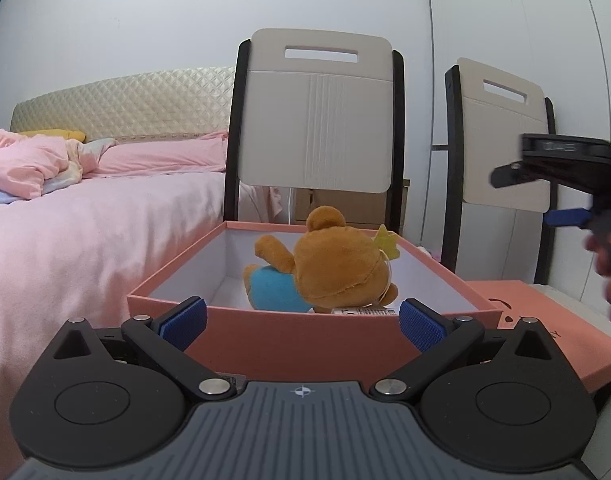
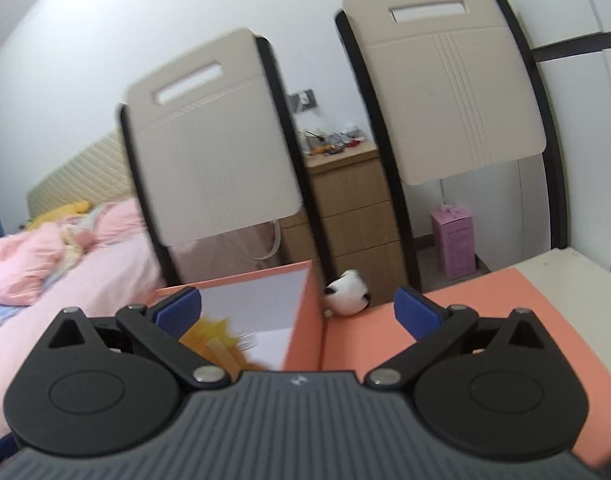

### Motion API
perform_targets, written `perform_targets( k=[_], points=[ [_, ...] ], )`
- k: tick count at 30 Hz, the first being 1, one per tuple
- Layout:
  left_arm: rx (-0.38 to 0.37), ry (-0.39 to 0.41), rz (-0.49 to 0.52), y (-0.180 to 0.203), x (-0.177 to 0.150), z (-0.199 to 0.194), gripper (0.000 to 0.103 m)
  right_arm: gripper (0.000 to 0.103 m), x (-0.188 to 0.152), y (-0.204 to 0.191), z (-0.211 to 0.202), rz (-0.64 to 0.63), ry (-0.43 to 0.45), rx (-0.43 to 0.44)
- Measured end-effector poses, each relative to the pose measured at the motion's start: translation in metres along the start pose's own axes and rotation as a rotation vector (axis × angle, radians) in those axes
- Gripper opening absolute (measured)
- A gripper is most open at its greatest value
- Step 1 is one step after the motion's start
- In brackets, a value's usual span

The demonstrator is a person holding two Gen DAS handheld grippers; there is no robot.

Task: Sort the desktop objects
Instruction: 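Move the right gripper to the panda plush and grasp it, then lift the panda plush with the right gripper over the pink box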

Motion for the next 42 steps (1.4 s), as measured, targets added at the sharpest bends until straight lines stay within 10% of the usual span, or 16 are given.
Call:
perform_targets(
  k=[20, 42],
  points=[
    [0.007, -0.078, -0.018, -0.006, -0.013, 0.021, 0.103, 0.087, -0.01, 0.112, 0.231, 0.35, -0.209, -0.029],
    [0.039, -0.087, 0.01, -0.007, -0.018, 0.026, 0.103, 0.057, -0.015, 0.1, 0.237, 0.276, -0.187, -0.034]
  ],
)
Point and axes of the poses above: each gripper's, at about its wrist camera, not at the fingertips, and z roughly the way its jaws point, y to its right, x to its top, the point moved 4 cm from there along z, roughly the way its jaws point, and after that the axes turned 7 degrees about x, right-handed, at the moved point
